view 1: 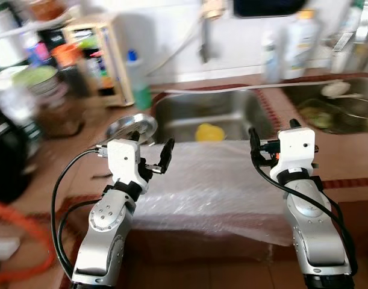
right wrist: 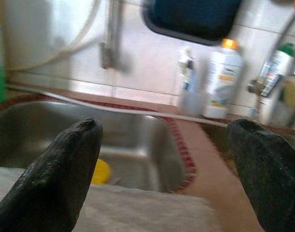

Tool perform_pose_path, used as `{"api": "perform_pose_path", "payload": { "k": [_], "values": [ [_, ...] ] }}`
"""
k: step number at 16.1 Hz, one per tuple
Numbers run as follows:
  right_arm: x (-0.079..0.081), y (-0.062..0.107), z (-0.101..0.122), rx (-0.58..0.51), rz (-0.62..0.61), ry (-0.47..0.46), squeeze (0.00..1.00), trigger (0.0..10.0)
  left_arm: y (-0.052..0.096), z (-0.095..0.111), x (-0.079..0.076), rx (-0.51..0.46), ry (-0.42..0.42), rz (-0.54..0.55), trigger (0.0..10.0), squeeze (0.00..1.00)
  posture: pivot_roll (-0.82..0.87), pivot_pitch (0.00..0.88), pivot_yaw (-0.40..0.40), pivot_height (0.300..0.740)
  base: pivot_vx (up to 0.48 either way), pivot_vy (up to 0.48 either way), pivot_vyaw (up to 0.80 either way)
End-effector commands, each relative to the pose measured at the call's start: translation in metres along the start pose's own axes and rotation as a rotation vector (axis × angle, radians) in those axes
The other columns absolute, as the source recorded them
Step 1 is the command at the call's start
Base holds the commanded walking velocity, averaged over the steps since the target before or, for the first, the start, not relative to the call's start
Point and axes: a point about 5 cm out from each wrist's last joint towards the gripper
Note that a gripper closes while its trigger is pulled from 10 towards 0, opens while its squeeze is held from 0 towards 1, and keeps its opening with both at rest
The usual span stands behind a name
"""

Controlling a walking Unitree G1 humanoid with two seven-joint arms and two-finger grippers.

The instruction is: Kitchen organization

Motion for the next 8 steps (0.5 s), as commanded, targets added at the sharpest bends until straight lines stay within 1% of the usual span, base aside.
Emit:
{"api": "perform_pose_path", "payload": {
  "k": [1,8],
  "values": [
    [0.0013,-0.0002,0.0040,-0.018,-0.001,-0.004,0.00,10.0,0.0017,-0.0011,0.0026,0.001,-0.002,-0.002,10.0,0.00,-0.29,0.011,0.129,0.740,0.315,0.000,0.00],
    [0.0020,-0.0003,0.0036,-0.017,0.003,-0.006,0.00,10.0,0.0022,-0.0023,0.0006,0.006,0.001,-0.017,10.0,0.00,-0.29,0.009,0.129,0.740,0.317,0.000,0.00]
  ]
}}
Point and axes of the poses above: a point about 5 cm out from each wrist's last joint towards the gripper, its own y axis pointing back from the gripper into the wrist, its own z axis along the axis of the wrist's last joint, x = y × z, and after that the axes turned 12 degrees about -y, right-handed
